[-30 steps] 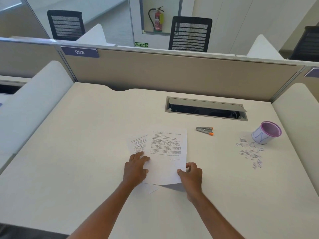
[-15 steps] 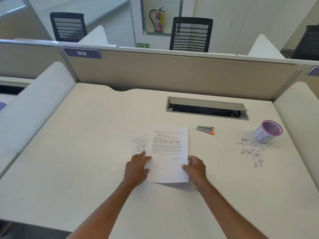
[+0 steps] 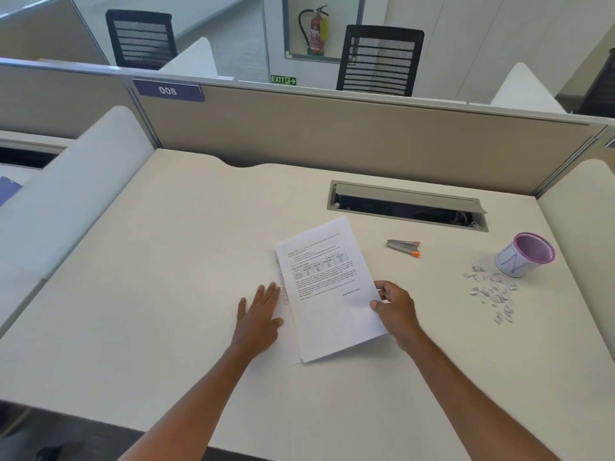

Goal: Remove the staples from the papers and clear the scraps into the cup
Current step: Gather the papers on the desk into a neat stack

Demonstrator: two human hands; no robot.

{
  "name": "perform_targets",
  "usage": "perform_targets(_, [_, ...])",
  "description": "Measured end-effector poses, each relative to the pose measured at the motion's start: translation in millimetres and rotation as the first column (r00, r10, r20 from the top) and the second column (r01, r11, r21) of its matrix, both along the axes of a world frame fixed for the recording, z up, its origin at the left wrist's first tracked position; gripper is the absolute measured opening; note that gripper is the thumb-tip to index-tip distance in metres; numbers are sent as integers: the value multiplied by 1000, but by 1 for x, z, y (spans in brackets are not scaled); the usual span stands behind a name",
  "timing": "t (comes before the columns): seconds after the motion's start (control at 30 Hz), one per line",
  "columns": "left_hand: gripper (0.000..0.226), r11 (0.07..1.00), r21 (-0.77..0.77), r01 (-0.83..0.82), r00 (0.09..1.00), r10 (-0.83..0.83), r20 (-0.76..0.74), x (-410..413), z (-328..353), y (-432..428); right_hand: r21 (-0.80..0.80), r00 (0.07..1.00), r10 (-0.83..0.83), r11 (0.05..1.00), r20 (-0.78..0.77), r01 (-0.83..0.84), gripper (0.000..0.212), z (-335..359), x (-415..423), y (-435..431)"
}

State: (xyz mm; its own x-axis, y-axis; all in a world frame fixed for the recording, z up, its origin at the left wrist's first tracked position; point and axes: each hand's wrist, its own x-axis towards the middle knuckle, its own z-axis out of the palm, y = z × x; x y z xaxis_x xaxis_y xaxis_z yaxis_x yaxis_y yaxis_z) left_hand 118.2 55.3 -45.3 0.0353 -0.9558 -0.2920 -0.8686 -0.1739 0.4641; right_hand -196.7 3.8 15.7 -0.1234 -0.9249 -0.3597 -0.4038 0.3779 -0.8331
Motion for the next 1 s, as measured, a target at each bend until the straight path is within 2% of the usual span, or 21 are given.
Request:
perform_targets(0.17, [79, 997, -5, 80, 996, -79, 42, -6, 0, 1, 61, 990, 22, 998, -142, -13, 39, -14, 5, 4])
perform_targets(0.27, [72, 991, -1, 133, 985, -132, 108, -6, -2, 1, 67, 955, 64, 997, -288, -46, 34, -22, 11, 6])
perform_targets(0.4, [70, 988, 22, 154, 980, -156, 125, -4, -1, 0, 84, 921, 67, 996, -383, -38, 43, -27, 21, 9])
perform_targets(0.53, [71, 988, 30, 152, 981, -155, 115, -3, 1, -1, 69, 955, 34, 997, -295, -15, 47, -23, 30, 9])
perform_targets(0.7, [72, 989, 25, 147, 984, -149, 97, -1, 2, -1, 65, 983, 24, 998, -181, -13, 42, -15, 31, 9])
perform_targets(0.87, [72, 991, 15, 135, 988, -135, 74, -1, -1, 0, 105, 995, -39, 994, 87, 29, 42, -8, 27, 6])
perform_targets(1.0, [72, 990, 14, 137, 989, -138, 58, -1, -2, 1, 123, 994, -43, 992, 104, 30, 41, -6, 22, -7])
